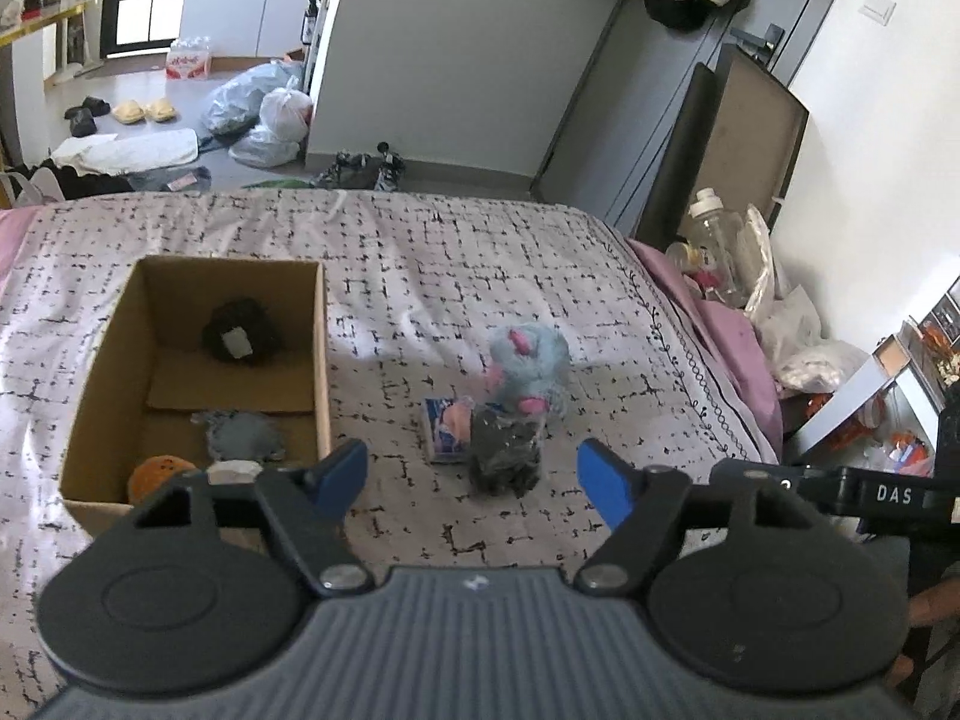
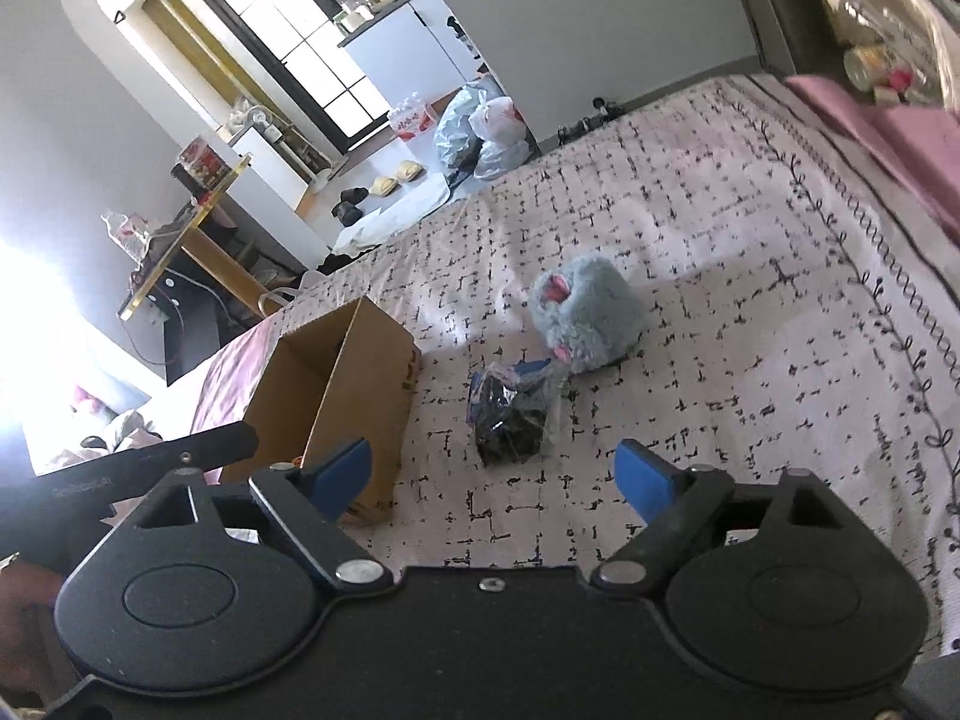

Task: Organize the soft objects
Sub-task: 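Lower the left tool to the blue card box while the right tool approaches the clear bag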

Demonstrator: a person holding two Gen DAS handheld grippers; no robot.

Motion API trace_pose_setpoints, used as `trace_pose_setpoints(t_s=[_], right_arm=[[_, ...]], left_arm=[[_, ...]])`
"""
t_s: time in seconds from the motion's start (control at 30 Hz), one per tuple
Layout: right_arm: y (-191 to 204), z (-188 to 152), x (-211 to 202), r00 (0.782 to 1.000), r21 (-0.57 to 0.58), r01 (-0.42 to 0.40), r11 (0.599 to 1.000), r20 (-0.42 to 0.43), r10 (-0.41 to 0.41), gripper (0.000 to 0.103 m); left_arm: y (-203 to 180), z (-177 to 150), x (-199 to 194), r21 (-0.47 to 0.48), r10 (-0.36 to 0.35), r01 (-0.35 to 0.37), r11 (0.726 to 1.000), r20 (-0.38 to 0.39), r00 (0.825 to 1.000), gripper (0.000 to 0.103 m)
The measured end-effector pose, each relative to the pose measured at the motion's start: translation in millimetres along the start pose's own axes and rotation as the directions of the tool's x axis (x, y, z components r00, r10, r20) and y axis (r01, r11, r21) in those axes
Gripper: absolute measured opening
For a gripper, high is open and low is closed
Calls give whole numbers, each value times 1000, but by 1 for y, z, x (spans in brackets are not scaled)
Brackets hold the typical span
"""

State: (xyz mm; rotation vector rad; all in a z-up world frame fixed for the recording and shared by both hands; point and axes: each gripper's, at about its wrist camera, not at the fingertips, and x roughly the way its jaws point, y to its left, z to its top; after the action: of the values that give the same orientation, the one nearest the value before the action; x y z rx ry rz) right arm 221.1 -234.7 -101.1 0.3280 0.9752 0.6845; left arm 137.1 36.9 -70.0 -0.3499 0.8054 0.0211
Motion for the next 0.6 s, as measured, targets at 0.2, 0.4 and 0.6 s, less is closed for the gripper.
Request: trace_pose_setpoints(t_s=[0.2, 0.4, 0.6], right_arm=[[-14, 1, 16, 999, 57, -16, 998, -26, 18, 81], [-23, 5, 38, 998, 101, -40, 994, -51, 46, 81], [-30, 9, 71, 994, 149, -55, 987, -89, 69, 75]], left_arm=[[-4, 3, 19, 8, 7, -7, 1000, -20, 1000, 69], [-2, 7, 36, -4, 24, -24, 1000, -44, 999, 62], [-5, 14, 49, -2, 24, -24, 1000, -44, 999, 61]])
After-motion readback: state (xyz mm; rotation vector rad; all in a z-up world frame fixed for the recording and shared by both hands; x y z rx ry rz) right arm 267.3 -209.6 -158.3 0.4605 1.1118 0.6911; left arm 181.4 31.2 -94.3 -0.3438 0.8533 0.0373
